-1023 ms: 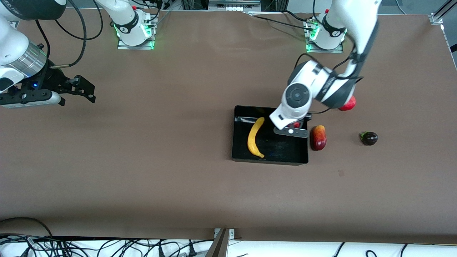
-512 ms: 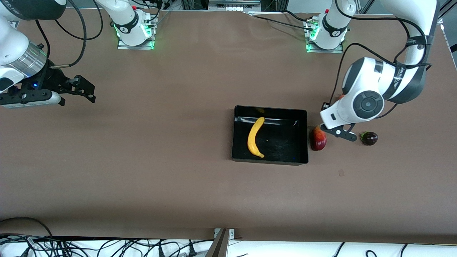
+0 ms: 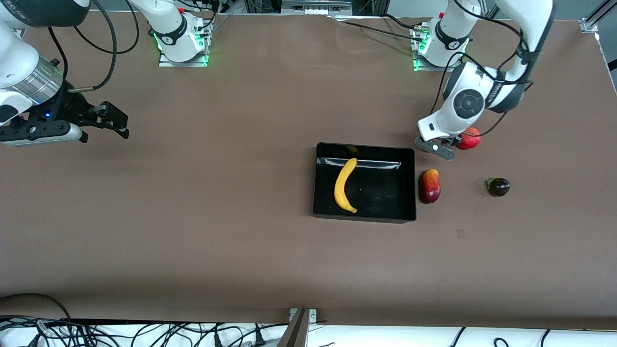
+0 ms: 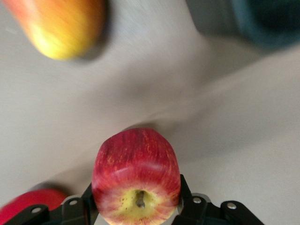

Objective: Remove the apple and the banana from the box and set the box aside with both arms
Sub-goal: 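Carry the apple beside the mango and release it, then lower the left gripper into the tray and grasp the yellow banana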

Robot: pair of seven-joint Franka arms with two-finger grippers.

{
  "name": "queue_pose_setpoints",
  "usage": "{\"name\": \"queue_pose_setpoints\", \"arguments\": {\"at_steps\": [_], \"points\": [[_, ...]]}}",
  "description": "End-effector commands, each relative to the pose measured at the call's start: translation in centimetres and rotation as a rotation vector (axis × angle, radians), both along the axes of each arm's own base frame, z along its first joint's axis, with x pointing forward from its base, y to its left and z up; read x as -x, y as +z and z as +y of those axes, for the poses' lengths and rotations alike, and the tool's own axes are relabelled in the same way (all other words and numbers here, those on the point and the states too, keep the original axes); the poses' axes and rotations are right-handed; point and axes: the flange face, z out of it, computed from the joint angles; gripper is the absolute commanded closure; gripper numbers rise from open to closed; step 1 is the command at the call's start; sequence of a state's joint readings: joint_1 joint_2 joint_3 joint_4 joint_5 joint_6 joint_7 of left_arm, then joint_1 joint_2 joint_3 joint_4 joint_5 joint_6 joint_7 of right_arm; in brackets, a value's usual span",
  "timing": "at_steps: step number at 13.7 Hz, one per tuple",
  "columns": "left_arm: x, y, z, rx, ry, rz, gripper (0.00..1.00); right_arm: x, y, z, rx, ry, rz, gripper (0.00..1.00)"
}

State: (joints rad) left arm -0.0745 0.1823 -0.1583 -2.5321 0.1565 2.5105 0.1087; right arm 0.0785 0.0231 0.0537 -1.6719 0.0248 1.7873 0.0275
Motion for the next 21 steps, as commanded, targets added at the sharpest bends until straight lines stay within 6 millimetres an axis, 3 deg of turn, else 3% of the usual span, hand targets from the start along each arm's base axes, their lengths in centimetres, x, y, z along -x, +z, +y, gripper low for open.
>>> {"name": "queue_pose_setpoints", "arguments": {"at_steps": [1,3,7,9,11,14,16,18,21], "points": [[0.4,-0.6,0.3,0.019,0.02,-0.014,0.0,0.2,0.6,0.1,0.009,0.006,-0.001,0.0],[-0.1,1.0,0.8,0.006,0.04,-0.017,0.0,0.2,0.6,0.0,0.009,0.003,-0.001,0.0],[-5.2,10.3,-0.1,-0.027,0.1,0.042,0.0,0.2,0.6,0.1,0.009,0.004,-0.001,0.0],[-8.4,14.8,-2.8,0.021,0.144,0.058,0.0,0.2,0.6,0.1,0.009,0.004,-0.001,0.0],[-11.5,16.8,-7.6,0.047,0.221,0.074,0.0,0.2,0.6,0.0,0.009,0.003,-0.001,0.0],[-14.8,16.9,-16.8,0.058,0.384,0.039,0.0,0.2,0.6,0.0,0.009,0.003,-0.001,0.0],[-16.5,14.9,-21.5,0.065,0.456,0.036,0.0,0.2,0.6,0.1,0.009,0.004,-0.001,0.0],[-16.8,11.9,-25.1,0.073,0.466,0.031,0.0,0.2,0.6,0.0,0.009,0.003,-0.001,0.0],[-15.8,6.5,-27.5,0.09,0.441,-0.007,0.0,0.2,0.6,0.1,0.009,0.004,-0.001,0.0]]}}
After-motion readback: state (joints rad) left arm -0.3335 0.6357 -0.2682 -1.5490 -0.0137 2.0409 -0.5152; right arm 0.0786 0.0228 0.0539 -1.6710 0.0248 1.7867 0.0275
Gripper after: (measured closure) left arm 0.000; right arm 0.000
